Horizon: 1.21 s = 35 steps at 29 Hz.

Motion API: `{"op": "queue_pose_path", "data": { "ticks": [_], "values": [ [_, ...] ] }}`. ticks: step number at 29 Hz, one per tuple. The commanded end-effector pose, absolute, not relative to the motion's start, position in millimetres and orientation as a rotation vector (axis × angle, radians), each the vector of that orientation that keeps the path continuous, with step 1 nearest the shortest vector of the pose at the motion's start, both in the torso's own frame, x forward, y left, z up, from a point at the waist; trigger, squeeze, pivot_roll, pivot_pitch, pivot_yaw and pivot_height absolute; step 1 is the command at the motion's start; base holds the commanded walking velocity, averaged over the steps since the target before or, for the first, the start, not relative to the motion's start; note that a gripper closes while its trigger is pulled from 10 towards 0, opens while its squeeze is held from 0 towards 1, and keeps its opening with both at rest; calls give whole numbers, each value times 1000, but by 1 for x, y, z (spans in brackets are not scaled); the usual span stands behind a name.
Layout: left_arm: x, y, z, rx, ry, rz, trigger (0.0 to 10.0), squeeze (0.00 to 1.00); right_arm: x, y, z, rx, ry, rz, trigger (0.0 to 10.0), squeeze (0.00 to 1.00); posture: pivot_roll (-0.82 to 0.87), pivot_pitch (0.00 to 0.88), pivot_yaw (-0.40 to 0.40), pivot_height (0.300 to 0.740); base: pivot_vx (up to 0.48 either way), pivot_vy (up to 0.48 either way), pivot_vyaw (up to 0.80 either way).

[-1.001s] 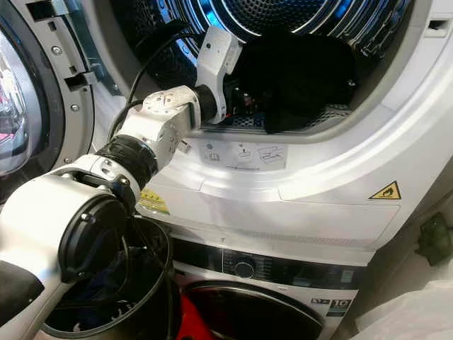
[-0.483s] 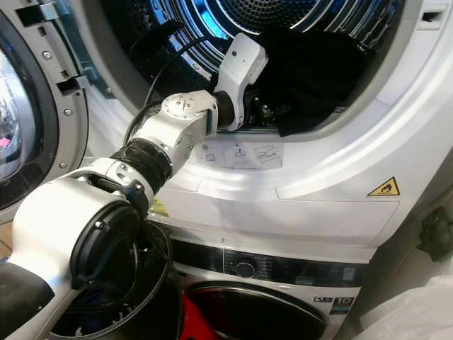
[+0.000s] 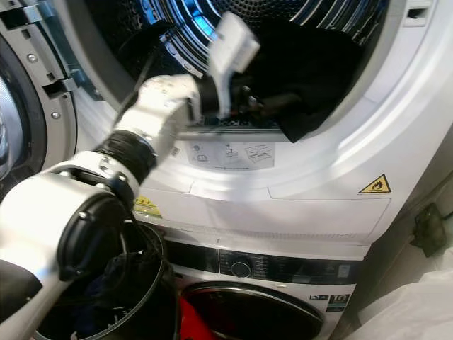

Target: Clothes washing

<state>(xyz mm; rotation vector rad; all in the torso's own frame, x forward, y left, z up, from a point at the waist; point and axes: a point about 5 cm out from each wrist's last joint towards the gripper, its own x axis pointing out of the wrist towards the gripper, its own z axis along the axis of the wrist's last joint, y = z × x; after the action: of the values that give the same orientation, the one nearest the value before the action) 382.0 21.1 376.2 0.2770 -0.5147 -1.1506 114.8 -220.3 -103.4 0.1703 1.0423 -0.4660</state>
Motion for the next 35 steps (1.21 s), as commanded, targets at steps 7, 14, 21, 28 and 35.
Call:
{"op": "queue_pose_path", "data": {
  "ticks": [7,14,21,28,35],
  "values": [
    [385,53,376,298,-568,-1079,10000,0,110,-185,-111,242,1118,-382,10000,0,-114,0,172,740,0,0,0],
    [356,78,348,411,-547,-1288,10000,0,117,-174,-111,251,1122,-345,10000,0,-56,0,176,740,0,0,0],
    [324,108,336,470,-471,-1437,10000,0,125,-168,-109,258,1109,-319,10000,0,-25,0,175,740,0,0,0],
    [291,116,339,312,-390,-1682,10000,0,127,-169,-109,259,1111,-312,10000,0,-4,0,166,740,0,0,0],
    [276,94,285,211,-147,-1910,10000,0,133,-168,-107,262,1100,-307,10000,0,10,0,169,740,0,0,0]
  ]
}}
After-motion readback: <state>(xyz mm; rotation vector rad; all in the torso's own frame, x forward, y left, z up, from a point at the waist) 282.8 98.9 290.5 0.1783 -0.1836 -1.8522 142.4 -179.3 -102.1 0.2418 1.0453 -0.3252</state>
